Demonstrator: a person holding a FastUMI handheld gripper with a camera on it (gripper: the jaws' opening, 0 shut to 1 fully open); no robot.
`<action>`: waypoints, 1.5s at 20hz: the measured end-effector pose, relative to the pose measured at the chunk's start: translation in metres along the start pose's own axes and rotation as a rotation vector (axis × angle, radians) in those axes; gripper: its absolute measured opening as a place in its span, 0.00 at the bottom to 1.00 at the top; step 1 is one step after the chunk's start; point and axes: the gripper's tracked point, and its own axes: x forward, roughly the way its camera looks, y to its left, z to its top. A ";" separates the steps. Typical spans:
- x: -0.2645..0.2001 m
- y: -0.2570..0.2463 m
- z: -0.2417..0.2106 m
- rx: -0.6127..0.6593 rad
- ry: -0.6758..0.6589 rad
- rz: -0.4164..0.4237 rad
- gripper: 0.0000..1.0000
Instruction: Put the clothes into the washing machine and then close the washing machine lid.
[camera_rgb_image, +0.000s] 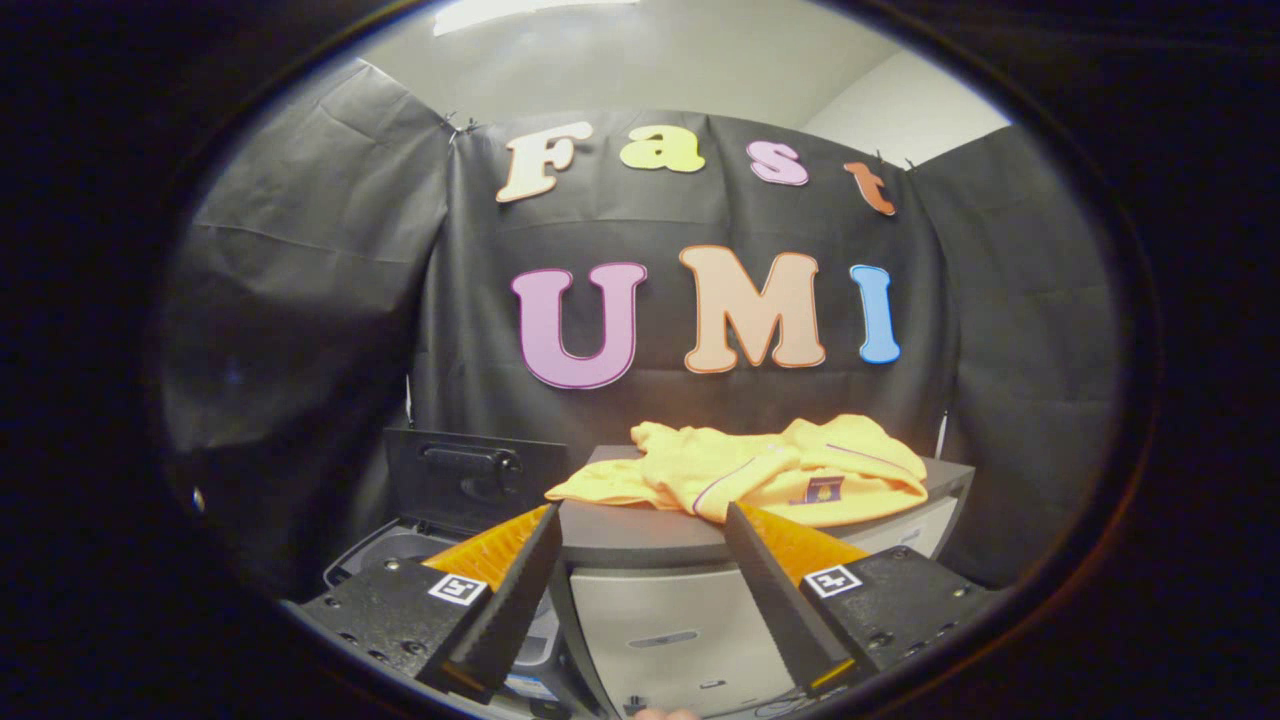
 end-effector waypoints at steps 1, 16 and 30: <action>0.008 -0.007 0.000 -0.009 0.016 -0.010 0.99; 0.115 -0.135 -0.024 -0.030 0.366 -0.192 0.97; 0.132 -0.099 -0.027 -0.118 0.380 -0.144 0.02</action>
